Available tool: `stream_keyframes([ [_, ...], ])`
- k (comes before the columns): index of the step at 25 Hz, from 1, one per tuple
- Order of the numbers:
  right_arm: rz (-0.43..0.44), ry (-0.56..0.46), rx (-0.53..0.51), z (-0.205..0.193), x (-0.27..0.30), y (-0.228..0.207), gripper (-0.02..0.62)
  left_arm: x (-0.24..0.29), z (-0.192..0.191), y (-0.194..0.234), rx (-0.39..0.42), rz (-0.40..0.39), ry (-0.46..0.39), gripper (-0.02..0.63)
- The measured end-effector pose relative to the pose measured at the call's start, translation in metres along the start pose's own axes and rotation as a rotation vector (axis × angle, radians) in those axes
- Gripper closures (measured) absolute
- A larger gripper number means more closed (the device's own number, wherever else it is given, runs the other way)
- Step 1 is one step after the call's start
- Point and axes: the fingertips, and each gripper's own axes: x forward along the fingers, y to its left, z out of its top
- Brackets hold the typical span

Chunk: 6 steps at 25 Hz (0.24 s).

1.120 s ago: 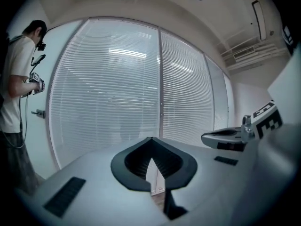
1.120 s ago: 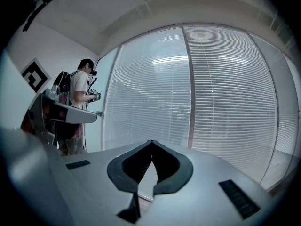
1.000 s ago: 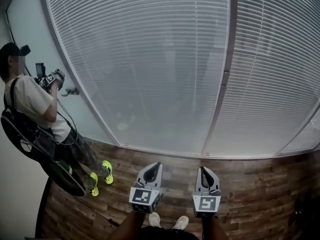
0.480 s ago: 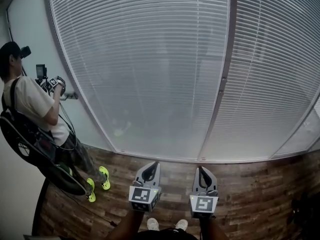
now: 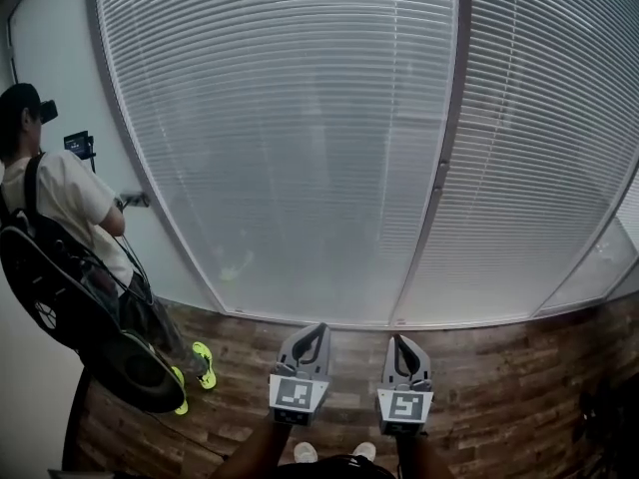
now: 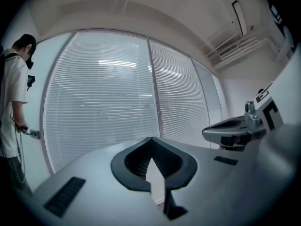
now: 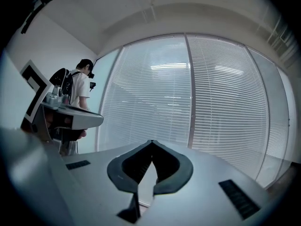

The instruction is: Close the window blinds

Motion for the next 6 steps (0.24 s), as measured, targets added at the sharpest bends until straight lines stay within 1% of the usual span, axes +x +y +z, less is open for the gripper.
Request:
stream_keyframes([
  [6,-0.026,0.003,-0.01,0.004,-0.019,-0.003,0.592,-0.01,0.007,-0.005,-0.013,-0.014,-0.016,0.606],
])
